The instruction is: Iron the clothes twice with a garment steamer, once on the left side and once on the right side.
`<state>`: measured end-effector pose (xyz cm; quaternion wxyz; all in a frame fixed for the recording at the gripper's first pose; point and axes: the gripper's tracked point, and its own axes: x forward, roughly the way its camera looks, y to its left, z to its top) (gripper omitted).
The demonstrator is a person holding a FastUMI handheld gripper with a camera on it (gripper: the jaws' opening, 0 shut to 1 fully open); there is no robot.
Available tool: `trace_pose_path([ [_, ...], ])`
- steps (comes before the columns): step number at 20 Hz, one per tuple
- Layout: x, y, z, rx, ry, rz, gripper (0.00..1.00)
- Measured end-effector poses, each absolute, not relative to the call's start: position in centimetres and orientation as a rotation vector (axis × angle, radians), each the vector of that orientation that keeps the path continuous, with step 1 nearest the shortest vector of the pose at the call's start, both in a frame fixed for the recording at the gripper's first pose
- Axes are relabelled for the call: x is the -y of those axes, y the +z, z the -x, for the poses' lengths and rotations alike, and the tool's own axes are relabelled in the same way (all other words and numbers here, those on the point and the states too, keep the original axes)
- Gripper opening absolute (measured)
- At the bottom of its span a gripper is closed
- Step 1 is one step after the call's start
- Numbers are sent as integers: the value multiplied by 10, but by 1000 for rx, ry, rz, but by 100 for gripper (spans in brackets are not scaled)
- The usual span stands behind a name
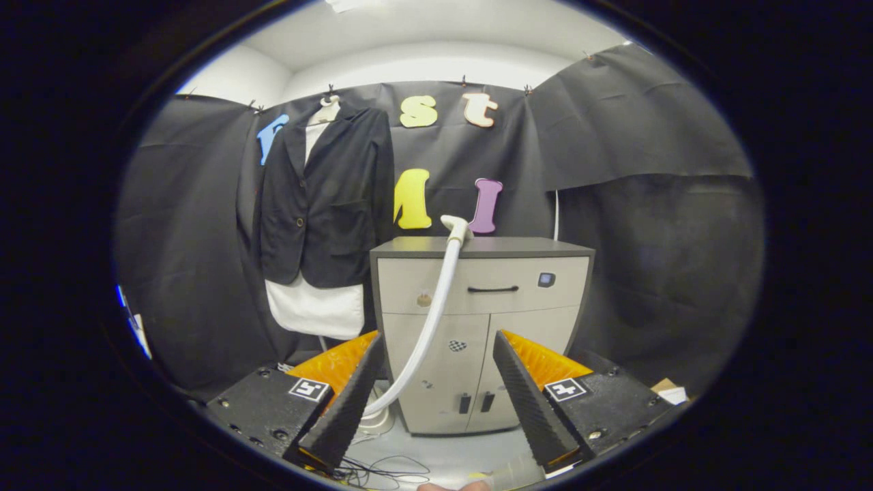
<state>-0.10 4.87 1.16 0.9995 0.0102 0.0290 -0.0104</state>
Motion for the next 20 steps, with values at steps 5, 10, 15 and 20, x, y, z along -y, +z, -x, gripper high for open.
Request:
trace_pose_path([
  [5, -63, 23, -5, -65, -63, -6, 100],
  [10, -62, 50, -54, -58, -42, 23, 99],
  [15, -64, 82, -113, -57, 12, 17, 100],
  [20, -50, 112, -171, -94, 30, -8, 100],
])
